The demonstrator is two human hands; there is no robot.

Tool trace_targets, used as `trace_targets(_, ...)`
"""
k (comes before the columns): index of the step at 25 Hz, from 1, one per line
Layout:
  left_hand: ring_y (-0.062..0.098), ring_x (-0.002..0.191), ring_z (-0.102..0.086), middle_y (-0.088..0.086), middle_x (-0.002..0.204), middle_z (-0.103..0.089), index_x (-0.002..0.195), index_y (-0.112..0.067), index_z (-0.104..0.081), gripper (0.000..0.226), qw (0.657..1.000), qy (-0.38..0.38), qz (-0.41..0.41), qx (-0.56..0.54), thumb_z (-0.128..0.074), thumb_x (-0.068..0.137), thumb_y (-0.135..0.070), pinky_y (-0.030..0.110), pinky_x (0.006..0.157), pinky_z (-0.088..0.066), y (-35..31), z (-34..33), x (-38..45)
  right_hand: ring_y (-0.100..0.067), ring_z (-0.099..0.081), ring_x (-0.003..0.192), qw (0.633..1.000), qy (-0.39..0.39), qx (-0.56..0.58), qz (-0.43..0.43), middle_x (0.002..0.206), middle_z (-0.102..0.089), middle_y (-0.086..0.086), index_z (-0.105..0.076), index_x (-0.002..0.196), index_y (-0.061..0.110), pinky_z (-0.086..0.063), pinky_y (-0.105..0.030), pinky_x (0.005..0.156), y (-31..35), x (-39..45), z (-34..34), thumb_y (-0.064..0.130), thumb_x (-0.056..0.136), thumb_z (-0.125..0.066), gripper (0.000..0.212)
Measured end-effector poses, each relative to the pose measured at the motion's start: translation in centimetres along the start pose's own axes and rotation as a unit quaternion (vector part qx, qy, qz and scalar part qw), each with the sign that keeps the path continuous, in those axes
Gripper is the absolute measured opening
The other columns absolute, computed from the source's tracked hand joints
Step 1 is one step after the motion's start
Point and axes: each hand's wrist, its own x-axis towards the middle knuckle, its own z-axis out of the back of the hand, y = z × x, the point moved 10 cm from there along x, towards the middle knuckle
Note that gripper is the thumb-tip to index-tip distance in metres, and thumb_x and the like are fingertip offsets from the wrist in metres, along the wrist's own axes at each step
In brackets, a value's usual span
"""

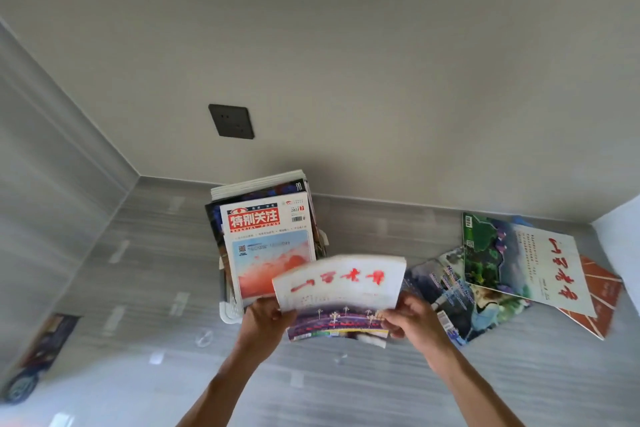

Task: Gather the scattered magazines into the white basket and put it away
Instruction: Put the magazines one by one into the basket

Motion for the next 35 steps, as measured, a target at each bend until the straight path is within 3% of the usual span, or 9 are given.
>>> trace_targets(2, 0.009, 0.096, -0.071, -0.002, 0.114, -0.073, 0.117, -0.012, -0.071, 0.032, 0.999, 0.017, -0.025, 0.041, -0.07, 0.085, -0.007, 0.019, 0.075, -0.058, 0.2, 0.3, -0.1, -0.016, -0.071, 0.069, 0.999, -0.045, 0.018, 0.013, 0.076, -0.077, -0.005, -0.069, 0.092, 0.01, -0.056, -0.025, 0.059, 0.6, -0.6, -0.6, -0.005, 0.085, -0.066, 0.016)
trace_targets(8, -0.016, 0.089, -0.065, -0.048, 0.093, -0.062, 0.113, -0.017, -0.071, 0.03, 0.999, -0.005, -0.05, 0.002, -0.066, 0.087, -0.001, 0.003, 0.07, -0.049, 0.5, 2.1, -0.9, -0.002, -0.069, 0.069, 0.994, -0.061, 0.005, 0.09, 0.075, -0.075, 0.01, -0.069, 0.095, 0.013, -0.052, -0.012, 0.06, 3.5, -2.2, -3.1, -0.002, 0.091, -0.06, 0.018)
trace_targets(14, -0.002, 0.077, -0.072, -0.025, 0.097, -0.074, 0.098, -0.043, -0.073, 0.027, 0.99, -0.096, -0.089, -0.058, -0.066, 0.081, -0.023, 0.015, 0.056, -0.055, -5.3, 10.6, 1.5, -0.003, -0.071, 0.079, 0.973, -0.041, 0.025, 0.224, 0.09, -0.077, 0.012, -0.068, 0.098, 0.019, -0.052, -0.011, 0.065, 14.7, -1.7, -5.4, 0.007, 0.093, -0.06, 0.015)
trace_targets(18, -0.005, 0.088, -0.069, -0.026, 0.101, -0.073, 0.101, -0.035, -0.07, 0.038, 0.986, -0.137, -0.092, -0.031, -0.059, 0.089, -0.001, 0.014, 0.069, -0.056, -5.8, 15.6, 4.8, -0.005, -0.071, 0.083, 0.973, -0.025, 0.052, 0.223, 0.091, -0.077, 0.012, -0.067, 0.095, 0.025, -0.057, -0.021, 0.072, 19.1, 1.5, -10.8, 0.005, 0.094, -0.058, 0.022)
trace_targets(24, 0.023, 0.093, -0.071, 0.004, 0.119, -0.071, 0.112, -0.017, -0.066, 0.026, 0.992, -0.108, 0.02, 0.063, -0.057, 0.091, -0.005, 0.017, 0.058, -0.057, -0.2, 16.0, 8.8, -0.018, -0.068, 0.078, 0.991, -0.04, -0.033, 0.126, 0.112, -0.072, -0.002, -0.061, 0.113, 0.019, -0.06, -0.043, 0.075, 15.5, 6.8, -15.1, 0.008, 0.096, -0.052, 0.021)
trace_targets(27, 0.032, 0.105, -0.066, 0.011, 0.125, -0.067, 0.119, -0.019, -0.059, 0.035, 0.983, -0.119, 0.121, 0.069, -0.062, 0.086, -0.008, 0.04, 0.077, -0.058, 3.3, 14.7, 7.9, -0.006, -0.069, 0.083, 0.988, -0.043, -0.099, 0.109, 0.114, -0.069, 0.008, -0.055, 0.119, 0.031, -0.054, -0.019, 0.061, 12.9, 6.9, -14.7, 0.015, 0.089, -0.055, 0.034)
trace_targets(29, 0.034, 0.115, -0.059, 0.014, 0.133, -0.059, 0.127, -0.022, -0.051, 0.047, 0.977, -0.171, 0.088, 0.086, -0.065, 0.084, -0.009, 0.042, 0.08, -0.055, 2.8, 14.3, 6.5, 0.007, -0.065, 0.074, 0.989, -0.043, -0.107, 0.089, 0.113, -0.069, 0.006, -0.057, 0.118, 0.032, -0.046, -0.007, 0.054, 10.1, 6.4, -13.1, 0.022, 0.089, -0.058, 0.031)
trace_targets(31, 0.036, 0.116, -0.058, 0.015, 0.133, -0.056, 0.126, -0.025, -0.048, 0.048, 0.984, -0.172, 0.012, 0.049, -0.062, 0.084, -0.008, 0.048, 0.081, -0.057, -0.3, 11.3, 5.4, -0.004, -0.068, 0.087, 0.987, -0.063, -0.138, 0.048, 0.12, -0.068, -0.001, -0.059, 0.121, 0.026, -0.051, -0.016, 0.072, 6.1, 5.3, -9.4, 0.018, 0.089, -0.056, 0.034)
trace_targets(35, 0.026, 0.106, -0.062, 0.006, 0.118, -0.065, 0.117, -0.018, -0.061, 0.042, 0.994, -0.032, -0.084, 0.065, -0.062, 0.082, 0.006, 0.047, 0.089, -0.054, -6.4, -0.3, 3.3, -0.021, -0.061, 0.115, 0.966, -0.121, -0.226, -0.032, 0.132, -0.063, -0.005, -0.056, 0.129, 0.016, -0.046, -0.028, 0.098, -2.0, 2.2, -1.1, 0.011, 0.087, -0.055, 0.042)
